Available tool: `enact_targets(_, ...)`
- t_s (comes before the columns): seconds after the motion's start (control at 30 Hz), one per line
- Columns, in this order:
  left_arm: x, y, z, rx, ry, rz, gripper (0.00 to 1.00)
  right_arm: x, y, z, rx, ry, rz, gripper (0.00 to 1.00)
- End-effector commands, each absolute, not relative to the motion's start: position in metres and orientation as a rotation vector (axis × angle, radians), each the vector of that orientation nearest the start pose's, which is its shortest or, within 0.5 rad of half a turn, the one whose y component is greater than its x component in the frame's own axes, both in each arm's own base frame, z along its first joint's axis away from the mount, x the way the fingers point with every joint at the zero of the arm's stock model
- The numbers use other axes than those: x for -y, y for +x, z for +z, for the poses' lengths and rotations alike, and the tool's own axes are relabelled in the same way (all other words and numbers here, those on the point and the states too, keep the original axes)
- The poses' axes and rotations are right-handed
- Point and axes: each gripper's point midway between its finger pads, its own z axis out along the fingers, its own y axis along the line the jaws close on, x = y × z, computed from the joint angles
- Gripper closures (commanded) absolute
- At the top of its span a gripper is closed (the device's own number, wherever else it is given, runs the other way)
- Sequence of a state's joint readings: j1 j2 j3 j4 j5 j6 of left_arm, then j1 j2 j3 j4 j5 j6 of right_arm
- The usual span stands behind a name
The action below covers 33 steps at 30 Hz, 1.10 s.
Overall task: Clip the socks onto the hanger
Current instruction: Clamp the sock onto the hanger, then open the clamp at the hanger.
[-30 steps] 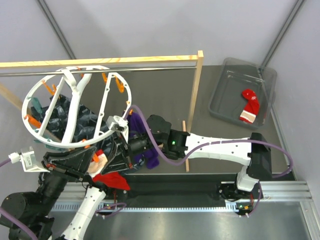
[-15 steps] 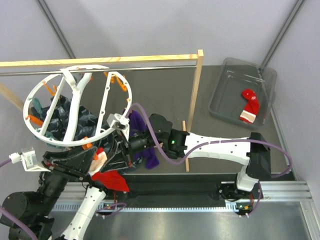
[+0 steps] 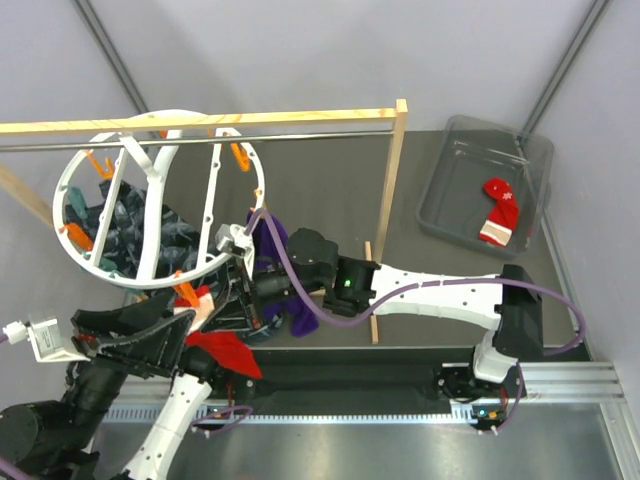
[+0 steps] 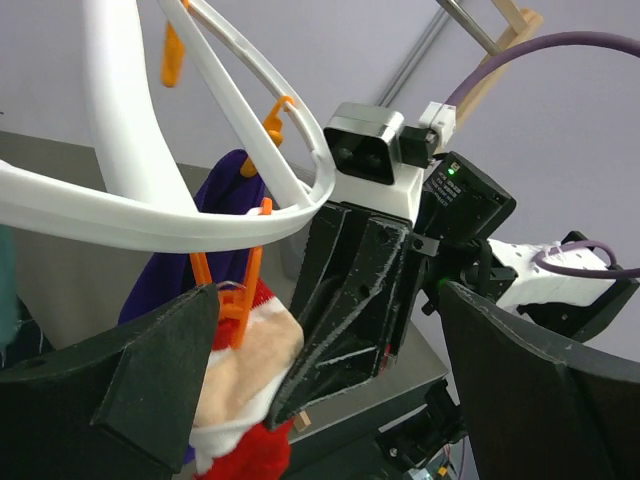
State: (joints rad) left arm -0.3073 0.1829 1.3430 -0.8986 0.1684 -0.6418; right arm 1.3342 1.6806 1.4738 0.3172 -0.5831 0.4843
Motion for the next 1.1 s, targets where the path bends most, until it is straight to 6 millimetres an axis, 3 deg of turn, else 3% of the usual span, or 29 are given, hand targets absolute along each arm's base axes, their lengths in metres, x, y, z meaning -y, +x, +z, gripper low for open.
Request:
enact_targets(0.0,0.063,0.016,0.445,-1.337,-0.031,-0.880,0.05,-0.515,0.046,0.388,-1.381,-1.091,1.629,0.89)
enact_targets(0.27,0.053,0.015,0.454,-1.336,-0.013,-0.738,0.11,-0.487,0.089,0.392,-1.471,-0.924,1.348,0.88)
enact_targets(0.37,0.048,0.014,0.456,-1.333,-0.023,-0.681,0.19,-0.472,0.104,0.397,-1.484,-0.864,1.258,0.88)
enact_targets(0.57,0.055,0.022,0.466,-1.350,-0.014,-0.618,0.20,-0.449,0.128,0.396,-1.521,-0.810,1.084,0.87)
enact_targets(0.7,0.048,0.033,0.463,-1.380,-0.089,-0.598,0.20,-0.440,0.135,0.394,-1.525,-0.802,1.038,0.87)
enact_targets(0.83,0.038,0.049,0.447,-1.470,-0.195,-0.560,0.22,-0.430,0.142,0.394,-1.522,-0.787,1.031,0.86)
enact_targets(1.07,0.041,0.063,0.437,-1.533,-0.260,-0.594,0.27,-0.425,0.141,0.398,-1.483,-0.815,1.067,0.86)
